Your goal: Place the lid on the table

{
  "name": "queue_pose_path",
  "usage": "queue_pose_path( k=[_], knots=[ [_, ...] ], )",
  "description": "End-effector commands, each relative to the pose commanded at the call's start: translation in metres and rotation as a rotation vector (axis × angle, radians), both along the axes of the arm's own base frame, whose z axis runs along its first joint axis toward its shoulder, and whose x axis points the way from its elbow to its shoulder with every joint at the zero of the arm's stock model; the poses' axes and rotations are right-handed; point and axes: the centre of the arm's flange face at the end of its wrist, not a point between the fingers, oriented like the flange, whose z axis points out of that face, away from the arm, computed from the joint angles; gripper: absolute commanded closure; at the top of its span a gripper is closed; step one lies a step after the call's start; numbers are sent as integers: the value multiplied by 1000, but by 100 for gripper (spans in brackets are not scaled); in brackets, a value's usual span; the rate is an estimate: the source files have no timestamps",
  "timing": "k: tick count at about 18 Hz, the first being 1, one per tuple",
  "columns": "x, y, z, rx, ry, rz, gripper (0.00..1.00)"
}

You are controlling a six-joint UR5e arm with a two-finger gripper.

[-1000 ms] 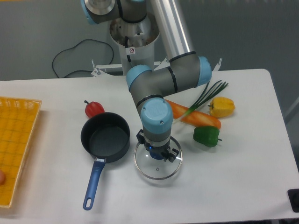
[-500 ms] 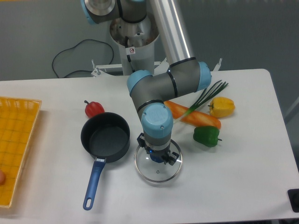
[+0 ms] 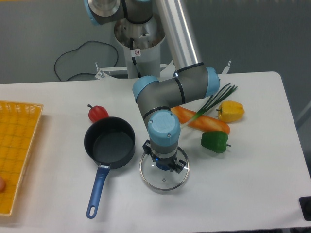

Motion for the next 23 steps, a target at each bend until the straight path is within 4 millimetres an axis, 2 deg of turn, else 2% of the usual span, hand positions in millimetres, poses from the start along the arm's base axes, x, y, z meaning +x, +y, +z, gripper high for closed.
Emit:
queue_pose_path(
  k=[23],
  knots=[
    [3,2,-9,-10,-11,-6,51]
  ],
)
